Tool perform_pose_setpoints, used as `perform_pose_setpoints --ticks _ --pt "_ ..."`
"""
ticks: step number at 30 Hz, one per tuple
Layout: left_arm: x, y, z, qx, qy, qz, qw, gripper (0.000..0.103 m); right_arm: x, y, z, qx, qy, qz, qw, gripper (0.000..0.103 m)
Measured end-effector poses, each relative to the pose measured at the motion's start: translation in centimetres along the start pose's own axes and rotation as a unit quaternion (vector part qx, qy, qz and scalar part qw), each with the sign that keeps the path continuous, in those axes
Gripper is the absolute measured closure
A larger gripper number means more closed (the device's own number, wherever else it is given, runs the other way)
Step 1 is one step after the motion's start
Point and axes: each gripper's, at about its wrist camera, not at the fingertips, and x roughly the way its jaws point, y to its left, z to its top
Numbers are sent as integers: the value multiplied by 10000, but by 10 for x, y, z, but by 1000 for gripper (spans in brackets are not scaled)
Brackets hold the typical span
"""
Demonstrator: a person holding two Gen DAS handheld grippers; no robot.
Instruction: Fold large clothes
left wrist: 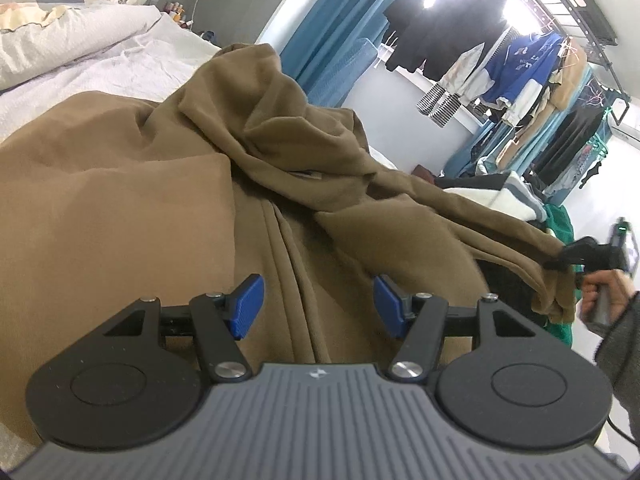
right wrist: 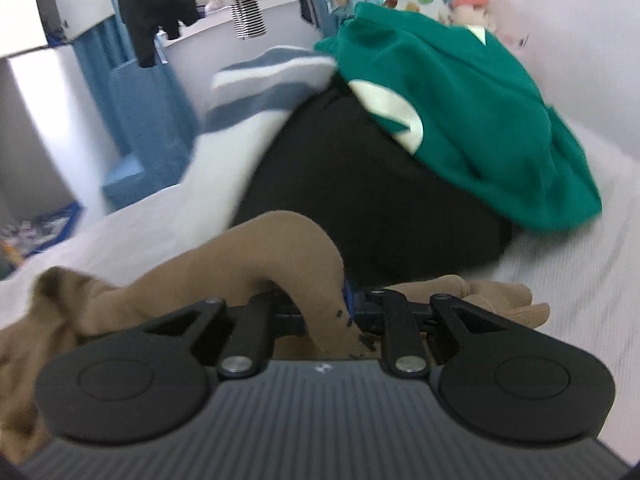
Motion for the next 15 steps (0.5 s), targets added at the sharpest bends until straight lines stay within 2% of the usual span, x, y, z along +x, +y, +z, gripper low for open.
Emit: perform_pose_setpoints --ticks 3,7,10,15 --pt "3 2 1 22 11 95 10000 36 44 7 -3 -357 -154 -398 9985 84" --pt "8 2 2 89 45 215 9997 36 98 -15 -20 172 283 -614 9976 80" --pt "12 1 2 150 64 255 9995 36 106 -28 -36 408 271 -502 9975 80" --pt "12 1 3 154 42 236 9996 36 91 -24 -43 113 73 -492 9987 73"
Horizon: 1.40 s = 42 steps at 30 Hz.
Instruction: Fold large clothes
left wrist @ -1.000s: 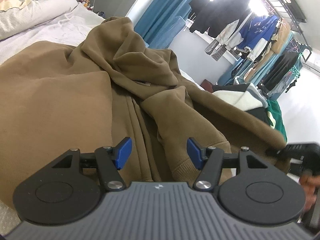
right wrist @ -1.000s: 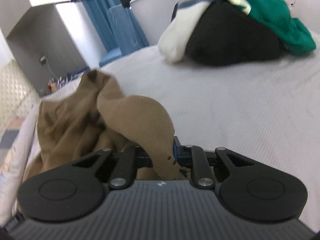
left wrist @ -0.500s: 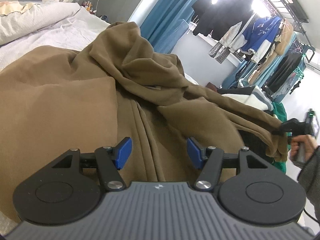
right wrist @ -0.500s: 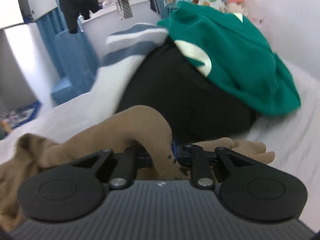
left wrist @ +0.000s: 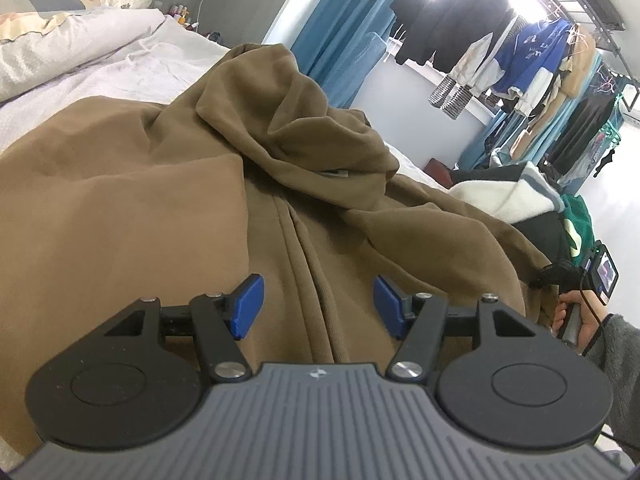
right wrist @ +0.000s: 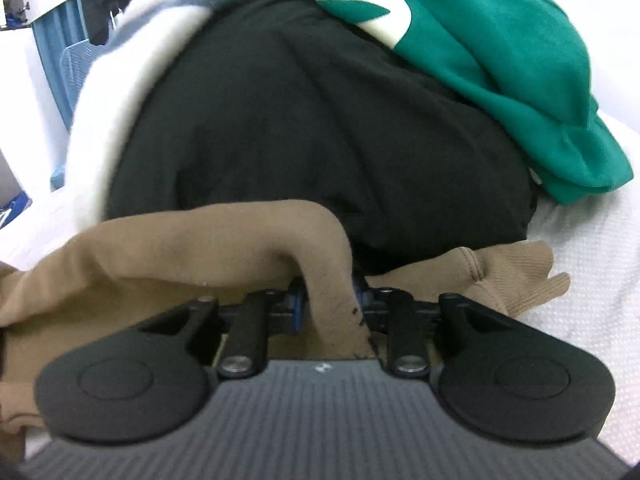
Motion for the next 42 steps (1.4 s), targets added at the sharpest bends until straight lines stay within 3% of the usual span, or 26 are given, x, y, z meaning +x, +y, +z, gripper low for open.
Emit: perform_pose_setpoints --ticks 3,4,7,8,11,14,19,23,28,31,34,39,42 --pt "-5 -1 3 -19 -38 -21 10000 36 -21 3 -5 -153 -31 -100 9998 64" --pt "-9 -2 2 -15 -56 -43 10000 35 -26 4 -3 -222 -47 -130 9997 57" --pt "-21 -1 3 -10 -69 -112 9999 35 -53 5 -7 -120 -70 -2 9999 21" --pt "-26 -1 3 -11 -114 -97 9999 34 -65 5 -10 6 -93 95 9999 18" --pt "-40 -1 3 2 -201 -64 9998 32 -100 9 -19 164 -61 256 9995 18" --pt "-56 0 5 0 -300 56 9995 32 -127 23 -23 240 35 717 9971 18" --pt "-79 6 8 -66 -374 288 9989 32 -198 74 -56 -88 172 1350 9907 18" --pt "-91 16 9 -154 -342 578 9976 32 -240 106 -83 -318 343 2017 9783 18" --pt "-103 38 15 -495 -382 1011 9929 32 -272 138 -128 -507 761 2878 9533 18" --pt "-107 50 18 -580 -461 1369 9878 32 -270 148 -152 -728 810 2878 9515 18" --pt "-107 60 19 -721 -435 1609 9834 32 -253 150 -171 -1128 764 2590 9562 18" --pt "-103 66 20 -680 -510 2204 9717 32 -239 146 -174 -1479 631 2400 9574 16" --pt "-101 64 20 -604 -679 2713 9582 30 -241 149 -176 -1429 564 2523 9554 13"
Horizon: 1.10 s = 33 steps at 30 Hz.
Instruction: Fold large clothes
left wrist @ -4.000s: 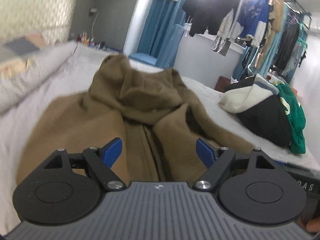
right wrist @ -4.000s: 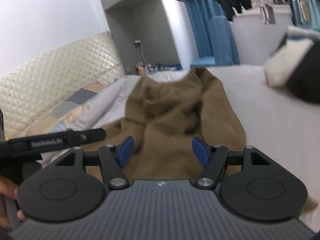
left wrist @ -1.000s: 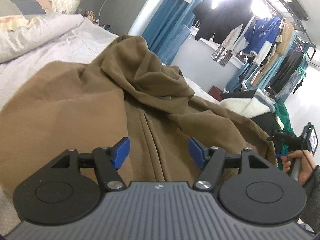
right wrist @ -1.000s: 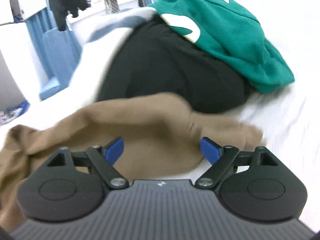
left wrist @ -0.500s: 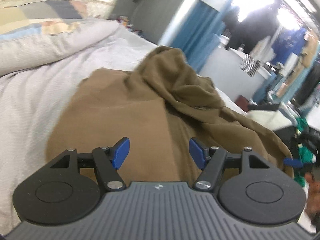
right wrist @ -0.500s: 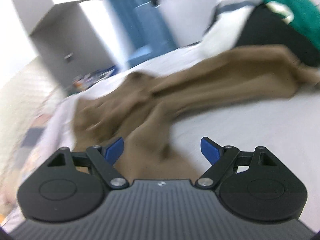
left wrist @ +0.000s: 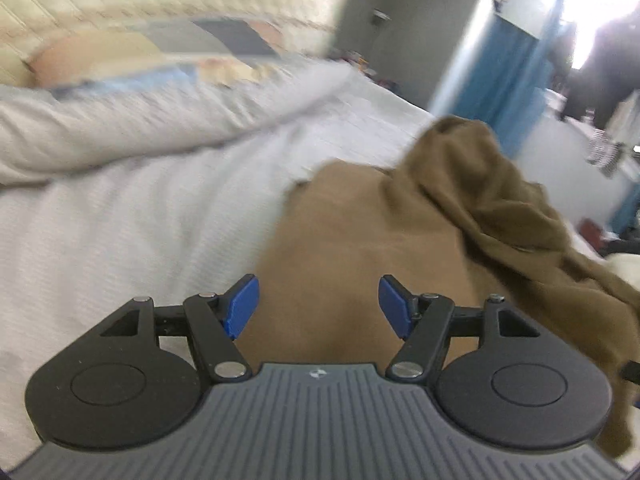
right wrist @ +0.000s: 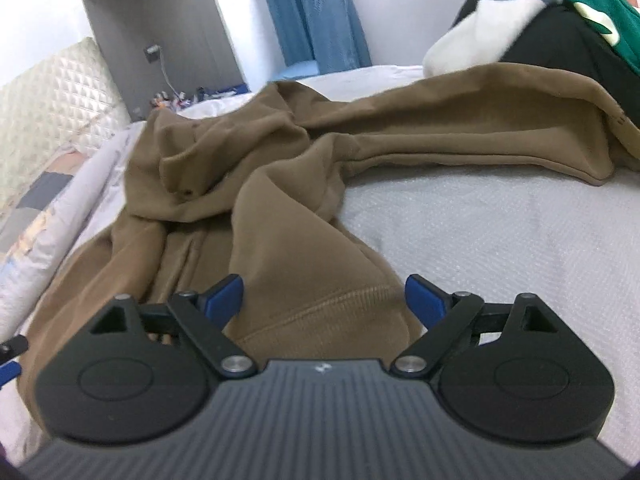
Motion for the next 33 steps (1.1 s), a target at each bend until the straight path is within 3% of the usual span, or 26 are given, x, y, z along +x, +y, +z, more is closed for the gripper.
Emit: perform_pose_setpoints --ticks 4,5,8,13,17,18,19,21,22,26,33 --pt "6 8 1 -57 199 277 9994 27 6 8 -4 -267 185 42 9995 9" --pt "10 11 1 -130 302 254 9991 27 7 8 -6 -345 222 -9 9992 0" --pt "21 18 -3 -397 645 88 9971 27 19 10 -9 -523 426 -317 9972 0" --pt "35 23 -10 -534 972 -56 9938 22 49 5 -18 -197 1154 -2 9931 0" --pt "50 37 -17 -1081 1489 -538 9815 18 60 16 -27 -406 1345 -12 9901 1" --pt "51 39 -19 -1194 1526 -592 9793 18 60 20 -27 -485 1333 -7 9899 5" --pt "51 42 -19 -1289 1555 -643 9773 19 59 23 -28 -551 1305 -12 9899 18" --pt "47 43 -19 -1326 1540 -689 9767 27 54 25 -28 -665 1202 -167 9904 45" --pt "44 42 -19 -1311 1505 -703 9774 35 51 26 -28 -719 1115 -324 9906 68" --pt "22 38 -12 -1159 1235 -737 9828 69 32 18 -17 -471 860 -108 9951 79" --pt "-27 43 7 -1188 695 -1509 9789 78 -27 13 6 -278 193 470 9983 84"
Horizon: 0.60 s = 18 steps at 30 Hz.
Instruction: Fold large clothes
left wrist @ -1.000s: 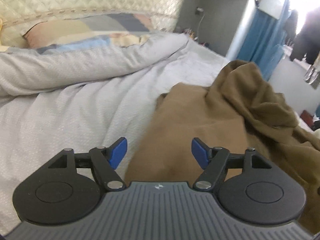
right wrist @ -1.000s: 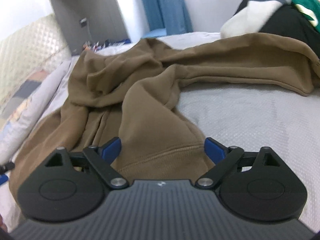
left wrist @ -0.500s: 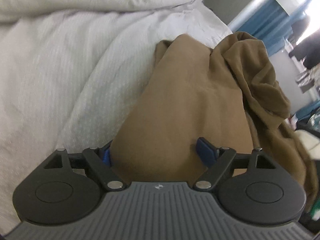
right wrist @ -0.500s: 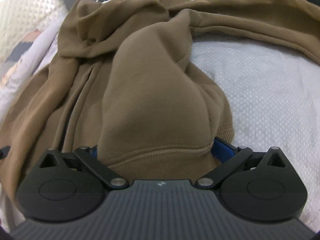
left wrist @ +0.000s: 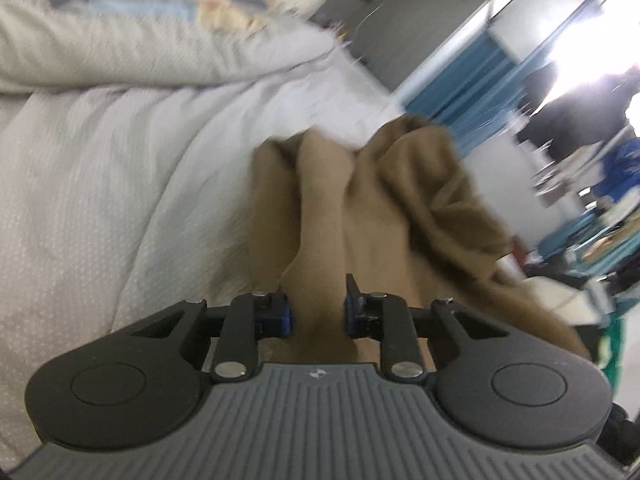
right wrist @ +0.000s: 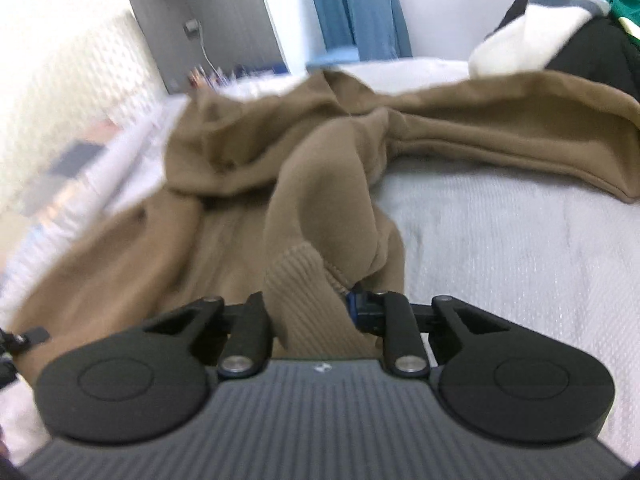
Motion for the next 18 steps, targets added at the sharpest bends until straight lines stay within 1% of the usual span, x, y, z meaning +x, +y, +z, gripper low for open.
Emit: perform_pose_setpoints --ticks 1,2,4,5,7,8,10,11,13,15,16,18 --pt "-9 0 2 -64 -82 -299 9995 78 -7 -2 4 50 -51 67 10000 85" --pt "-12 -2 6 -109 -124 -515 9985 78 -14 -5 7 98 -104 156 9998 85" --pt "-25 5 11 -465 -177 -1133 9923 78 -30 -9 16 141 -221 286 9992 86" --pt "-28 9 14 -625 -192 -1359 9886 78 -37 -13 21 183 -304 349 9988 86" --pt "-30 15 17 -847 -254 -1536 9842 78 -47 -22 33 371 -497 432 9971 86" --pt "-28 18 18 -913 -240 -1543 9835 78 -49 -29 38 532 -526 436 9962 86" --pt "-20 23 19 -975 -168 -1410 9850 78 -43 -38 40 726 -430 428 9955 86" --pt "-16 25 19 -1018 -120 -1307 9861 77 -35 -40 38 668 -388 297 9966 86" --pt "-8 30 20 -1037 -52 -1107 9884 77 -15 -43 30 517 -243 -98 9983 86" --pt "-3 31 19 -932 -21 -726 9930 77 4 -56 21 789 145 -289 9964 86" --pt "1 30 18 -814 4 -483 9955 77 11 -64 17 1029 364 -304 9936 86" --pt "10 28 17 -644 117 -40 9978 77 22 -79 9 1482 742 -299 9857 86"
